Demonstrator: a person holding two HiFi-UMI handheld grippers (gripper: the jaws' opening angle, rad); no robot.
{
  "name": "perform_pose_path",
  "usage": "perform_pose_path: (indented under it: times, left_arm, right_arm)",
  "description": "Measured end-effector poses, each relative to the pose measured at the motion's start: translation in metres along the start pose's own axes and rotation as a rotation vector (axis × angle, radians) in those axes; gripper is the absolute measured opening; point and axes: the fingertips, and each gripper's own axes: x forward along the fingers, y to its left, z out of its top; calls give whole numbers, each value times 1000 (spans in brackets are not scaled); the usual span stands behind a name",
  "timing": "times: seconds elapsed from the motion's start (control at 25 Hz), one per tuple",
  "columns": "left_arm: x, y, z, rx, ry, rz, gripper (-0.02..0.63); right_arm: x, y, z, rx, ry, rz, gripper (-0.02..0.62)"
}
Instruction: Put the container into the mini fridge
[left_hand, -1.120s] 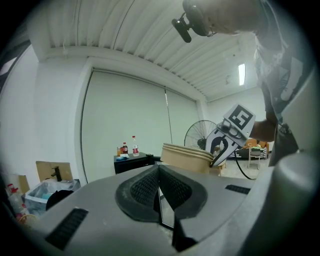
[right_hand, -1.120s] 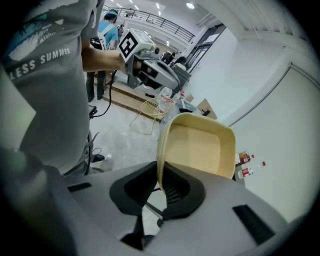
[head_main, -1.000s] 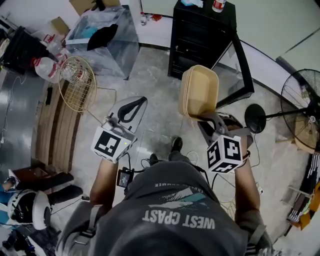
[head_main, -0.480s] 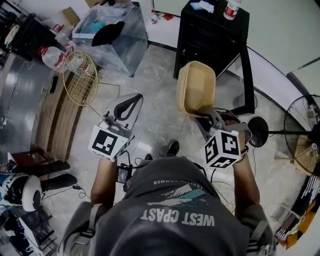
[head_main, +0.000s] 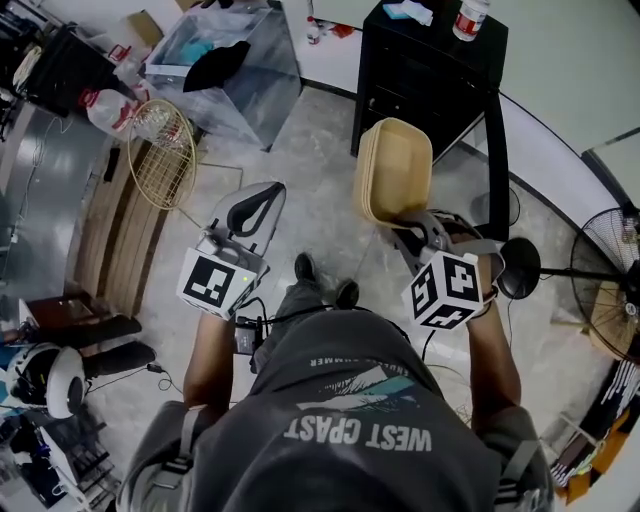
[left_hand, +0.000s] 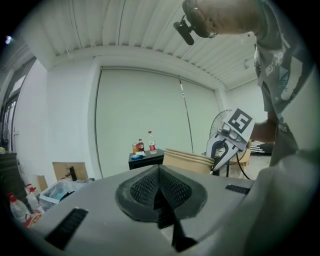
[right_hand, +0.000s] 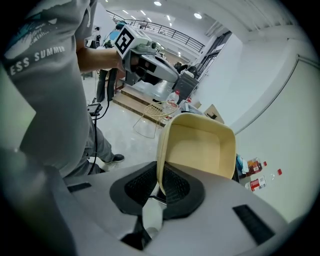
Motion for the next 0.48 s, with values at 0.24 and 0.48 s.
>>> perform_pose_path:
  times: [0.24,0.48]
  left_arm:
    - [28,20,-2,-4,-17,-52,17]
    - [73,47,5,17,-49,-149,17]
  right_arm:
    - [10,-14,-6,44,42,-15,48]
    - [25,-41,-15,121,99,-54,48]
